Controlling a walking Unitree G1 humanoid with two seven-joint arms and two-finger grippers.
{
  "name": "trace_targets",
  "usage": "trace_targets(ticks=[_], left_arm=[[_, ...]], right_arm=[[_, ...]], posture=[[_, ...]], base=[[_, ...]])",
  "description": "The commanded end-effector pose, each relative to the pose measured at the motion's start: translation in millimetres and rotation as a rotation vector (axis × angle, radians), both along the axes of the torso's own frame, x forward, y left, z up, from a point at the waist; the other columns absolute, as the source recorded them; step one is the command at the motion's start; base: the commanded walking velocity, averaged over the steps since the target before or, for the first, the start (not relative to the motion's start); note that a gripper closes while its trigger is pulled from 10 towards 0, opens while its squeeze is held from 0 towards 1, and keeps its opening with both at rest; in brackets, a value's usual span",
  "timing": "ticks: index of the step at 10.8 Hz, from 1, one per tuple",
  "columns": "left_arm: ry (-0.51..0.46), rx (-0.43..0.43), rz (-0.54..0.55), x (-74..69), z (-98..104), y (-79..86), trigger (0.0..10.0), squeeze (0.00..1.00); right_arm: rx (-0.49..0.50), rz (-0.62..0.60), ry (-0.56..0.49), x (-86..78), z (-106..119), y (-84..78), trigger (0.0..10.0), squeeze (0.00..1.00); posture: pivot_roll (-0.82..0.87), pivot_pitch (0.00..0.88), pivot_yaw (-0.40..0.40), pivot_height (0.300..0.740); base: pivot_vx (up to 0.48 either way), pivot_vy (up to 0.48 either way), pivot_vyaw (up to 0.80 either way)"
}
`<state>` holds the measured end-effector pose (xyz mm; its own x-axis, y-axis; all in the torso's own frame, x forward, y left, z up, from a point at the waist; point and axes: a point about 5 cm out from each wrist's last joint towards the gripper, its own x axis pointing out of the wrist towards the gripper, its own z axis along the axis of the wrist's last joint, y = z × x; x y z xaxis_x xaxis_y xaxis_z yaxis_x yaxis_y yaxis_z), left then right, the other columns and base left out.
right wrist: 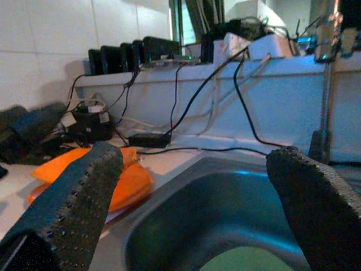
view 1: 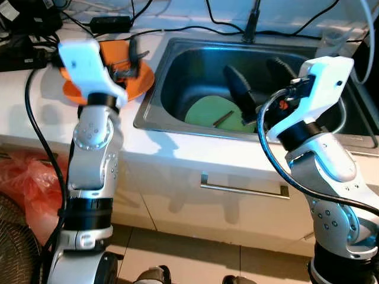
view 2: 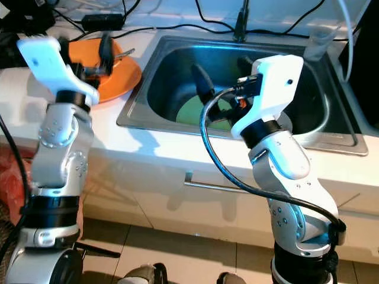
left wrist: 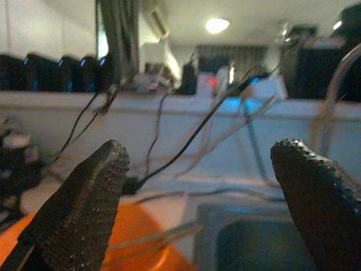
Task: Kitchen organization
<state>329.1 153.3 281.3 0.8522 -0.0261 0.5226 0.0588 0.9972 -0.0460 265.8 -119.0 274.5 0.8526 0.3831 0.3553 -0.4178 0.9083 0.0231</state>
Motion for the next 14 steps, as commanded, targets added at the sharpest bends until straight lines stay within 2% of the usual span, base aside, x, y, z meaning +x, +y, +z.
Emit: trace_targets(ticks=[1,3,6,10,14], left_arm=[[0.003,0.006,-0.013,-2.4,2.0,-0.8,10.0,0.00],[0.029,-0.007,-0.008,-2.7,7.1,3.9,10.0,0.00],[-0.011,-0.010,-0.005,0.4,32.3,9.6,10.0,0.00],[0.016,-0.029,-0.027,0.8,30.6,6.4,10.0,0.00],[0.031,-0.036,-0.042,0.5,28.8,4.6,10.0,0.00]], right_arm=[[0.001,-0.020,-0.020,0.4,3.2,-2.8,10.0,0.00],[-0.004,-0.025,-0.035,3.3,4.4,-2.1,10.0,0.00],[-0.015,-0.027,-0.097,1.7,17.5,0.1,10.0,0.00],[-0.022,-0.031,-0.095,0.8,15.3,1.3,10.0,0.00],[-0.025,-0.030,-0.085,1.3,12.9,2.5,10.0,0.00]], posture=[[-0.01,0.068,0.041,0.740],[-0.01,0.052,0.044,0.740],[-0.01,0.043,0.048,0.740],[-0.01,0.046,0.053,0.740],[-0.01,0.053,0.053,0.740]], base=[[0.259,0.000,0.00],[0.411,0.000,0.00],[0.466,0.000,0.00],[0.459,0.000,0.00],[0.000,0.000,0.00]])
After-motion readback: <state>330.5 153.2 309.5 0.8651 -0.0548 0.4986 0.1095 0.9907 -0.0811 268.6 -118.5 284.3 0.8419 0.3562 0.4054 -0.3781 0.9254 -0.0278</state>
